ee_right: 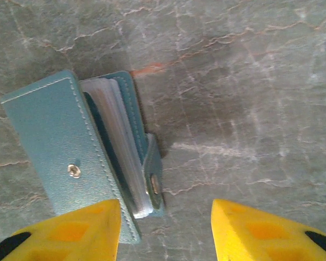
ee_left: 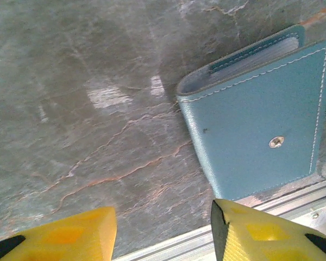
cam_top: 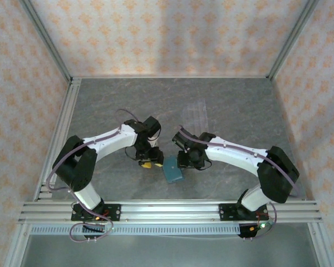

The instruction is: Put the credit cards into the card holder

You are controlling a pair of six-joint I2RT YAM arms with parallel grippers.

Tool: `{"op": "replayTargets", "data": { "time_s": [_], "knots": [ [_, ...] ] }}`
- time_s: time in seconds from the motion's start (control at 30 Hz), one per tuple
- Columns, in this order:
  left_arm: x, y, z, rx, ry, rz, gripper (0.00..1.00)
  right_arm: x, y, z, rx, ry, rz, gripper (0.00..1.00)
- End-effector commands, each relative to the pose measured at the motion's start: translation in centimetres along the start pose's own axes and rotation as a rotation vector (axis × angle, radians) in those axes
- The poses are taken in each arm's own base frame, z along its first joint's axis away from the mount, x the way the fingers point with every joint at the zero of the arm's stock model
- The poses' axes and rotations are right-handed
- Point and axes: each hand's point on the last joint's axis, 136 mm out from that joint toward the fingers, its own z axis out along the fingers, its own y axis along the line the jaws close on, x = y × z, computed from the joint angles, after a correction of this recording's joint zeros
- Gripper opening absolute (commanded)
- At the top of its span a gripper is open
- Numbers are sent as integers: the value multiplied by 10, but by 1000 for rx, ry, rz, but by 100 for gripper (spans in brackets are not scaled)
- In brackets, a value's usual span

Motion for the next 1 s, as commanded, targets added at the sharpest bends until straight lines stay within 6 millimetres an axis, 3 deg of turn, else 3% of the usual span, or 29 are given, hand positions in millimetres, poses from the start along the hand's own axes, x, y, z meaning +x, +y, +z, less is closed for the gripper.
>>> {"op": "replayTargets", "data": {
  "time_s": [0.0,0.57,0.97],
  "knots": [
    [-1,-4,9,5,4,-8,50,-2,8,3,-63,8,-14,48],
    [-9,-3,29,-8,32,-12,50,-9,8,7,-83,63,-23,28],
    [-17,-14,26,6,20,-5,54,-17,4,1,-89,61,-11,20]
  ]
}}
